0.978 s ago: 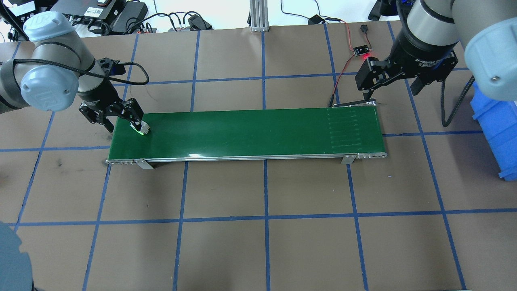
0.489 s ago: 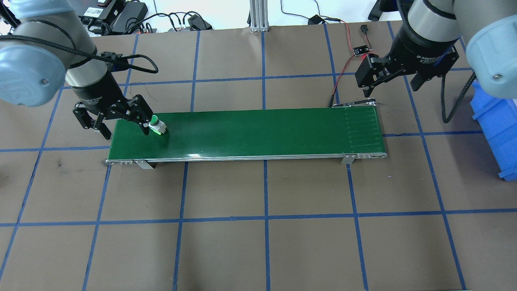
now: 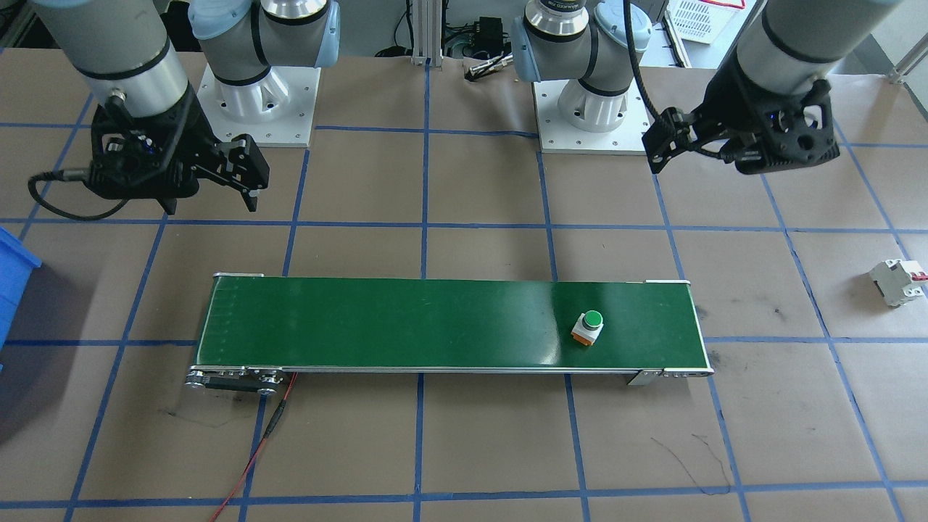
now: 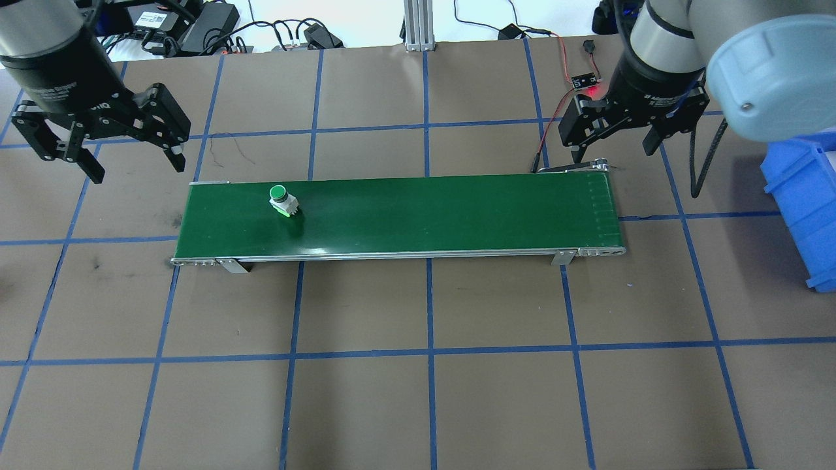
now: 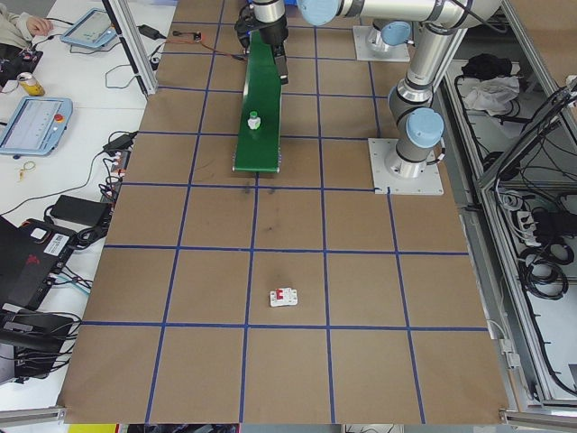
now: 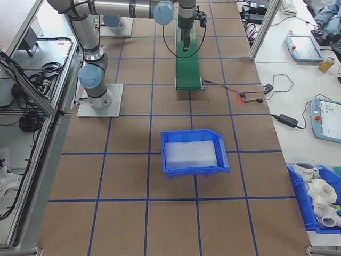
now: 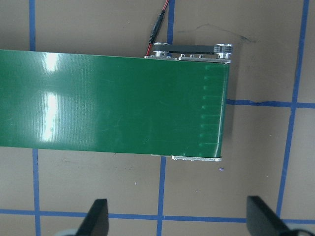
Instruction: Move button from left to right
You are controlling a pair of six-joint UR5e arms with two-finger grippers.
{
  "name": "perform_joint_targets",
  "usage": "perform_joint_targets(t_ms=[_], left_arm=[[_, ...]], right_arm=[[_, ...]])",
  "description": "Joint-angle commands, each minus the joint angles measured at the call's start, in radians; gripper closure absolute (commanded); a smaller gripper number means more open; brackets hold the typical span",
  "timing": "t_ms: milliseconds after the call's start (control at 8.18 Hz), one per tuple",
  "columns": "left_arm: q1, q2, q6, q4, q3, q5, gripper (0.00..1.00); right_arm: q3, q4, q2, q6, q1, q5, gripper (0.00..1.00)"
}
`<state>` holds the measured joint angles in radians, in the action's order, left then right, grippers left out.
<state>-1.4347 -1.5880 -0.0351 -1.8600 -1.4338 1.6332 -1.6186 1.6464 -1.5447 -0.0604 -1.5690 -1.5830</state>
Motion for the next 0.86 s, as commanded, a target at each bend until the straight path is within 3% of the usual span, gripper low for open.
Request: perform_joint_targets(t_ms=[0,245,489,612,734], left_arm=[[-0.004,0.014,-0.012,-0.021,0.027,0.016,0.00],[0.002,0.032,-0.011,-0.013,0.039,-0.004,0.00],[0.000,0.039,0.007,-0.011,0.041,-0.010,0.00],[-0.003,0.037,0.044,0.004,0.041,-0.045,0.00],[-0.003,0.036,0.044,0.012,0.039,-0.039,0.00]], right_arm=[[-0.009,0.071,0.125,0.159,-0.005,0.050,0.00],[-0.049,0.107,0.161,0.408,-0.076,0.060,0.00],[-0.058,0.250,0.208,0.478,-0.106,0.095,0.00],[-0.057,0.309,0.222,0.560,-0.126,0.157,0.00],[-0.056,0.314,0.229,0.641,-0.135,0.219,0.00]])
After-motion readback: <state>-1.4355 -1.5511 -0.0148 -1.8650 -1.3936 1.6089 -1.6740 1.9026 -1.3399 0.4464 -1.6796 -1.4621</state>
